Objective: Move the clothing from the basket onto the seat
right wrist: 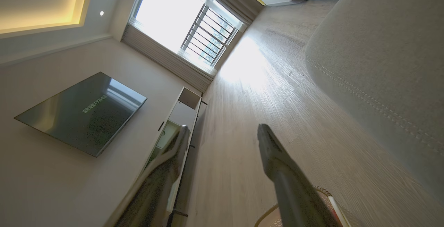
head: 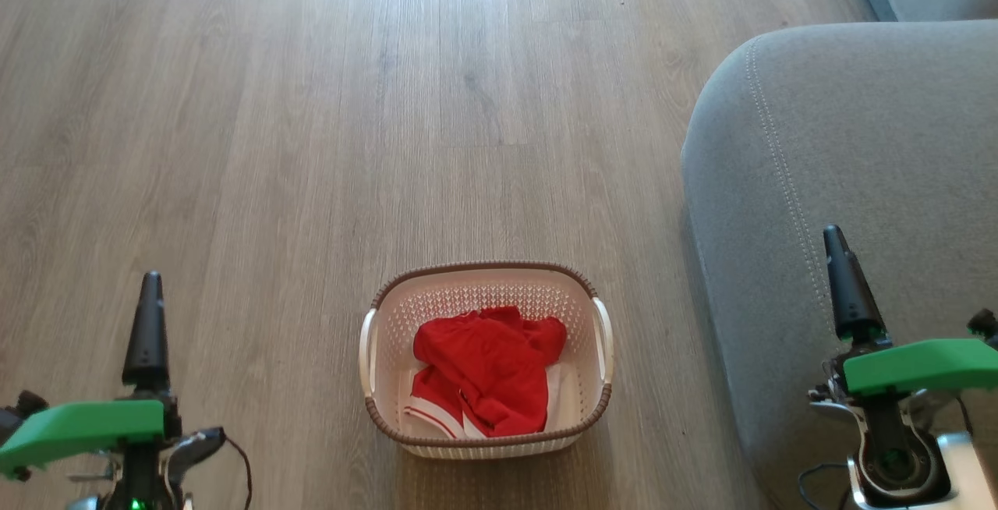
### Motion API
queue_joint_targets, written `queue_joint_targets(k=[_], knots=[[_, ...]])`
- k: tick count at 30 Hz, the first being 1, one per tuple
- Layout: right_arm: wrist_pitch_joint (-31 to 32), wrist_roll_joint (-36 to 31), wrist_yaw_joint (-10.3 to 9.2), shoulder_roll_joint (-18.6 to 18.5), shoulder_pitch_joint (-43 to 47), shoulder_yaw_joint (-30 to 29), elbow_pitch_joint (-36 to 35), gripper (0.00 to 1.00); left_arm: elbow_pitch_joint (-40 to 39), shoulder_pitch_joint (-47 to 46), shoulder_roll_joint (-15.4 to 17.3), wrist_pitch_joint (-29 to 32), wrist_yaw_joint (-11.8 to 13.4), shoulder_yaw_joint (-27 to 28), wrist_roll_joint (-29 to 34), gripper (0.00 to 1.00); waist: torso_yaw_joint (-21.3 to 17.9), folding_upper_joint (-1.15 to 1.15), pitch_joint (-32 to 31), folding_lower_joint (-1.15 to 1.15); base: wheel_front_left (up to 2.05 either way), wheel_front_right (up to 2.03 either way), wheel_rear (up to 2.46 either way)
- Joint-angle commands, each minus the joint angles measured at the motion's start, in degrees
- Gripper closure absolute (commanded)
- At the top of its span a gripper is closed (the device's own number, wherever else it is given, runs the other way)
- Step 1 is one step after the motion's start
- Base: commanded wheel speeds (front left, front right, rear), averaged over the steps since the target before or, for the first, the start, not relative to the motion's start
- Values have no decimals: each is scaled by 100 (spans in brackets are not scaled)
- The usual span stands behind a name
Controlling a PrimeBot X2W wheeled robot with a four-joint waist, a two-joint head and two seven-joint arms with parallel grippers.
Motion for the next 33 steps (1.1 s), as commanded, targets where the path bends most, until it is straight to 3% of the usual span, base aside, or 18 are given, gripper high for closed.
queue_joint_targets(k=[1, 8, 14, 22, 23, 33], knots=[[-68, -177, 2, 10, -313, 54, -268, 0, -259, -321, 54, -66, -20, 148, 118, 0, 1, 0, 3, 0, 0, 0, 0], [-186, -927, 2, 12, -388, 206, -466, 0, -629, -393, 58, -183, 40, 184, 659, 0, -4, 0, 31, 0, 0, 0, 0], [-287, -1546, 2, 13, -436, 252, -635, 0, -1039, -355, 62, -284, 155, -98, 1345, 0, -12, 0, 50, 0, 0, 0, 0], [-406, -2181, 2, 15, -469, 350, -751, 0, -1528, -323, 66, -401, 518, -600, 2377, 0, -39, 0, 67, 0, 0, 0, 0], [-439, -2361, 2, 15, -486, 385, -783, 0, -1614, -315, 67, -435, 650, -747, 2680, 0, -47, 0, 73, 0, 0, 0, 0], [-608, -3219, 3, 18, -503, 545, -842, 0, -1713, -266, 112, -602, 1189, -1544, 4080, 0, -51, 0, 50, 0, 0, 0, 0]])
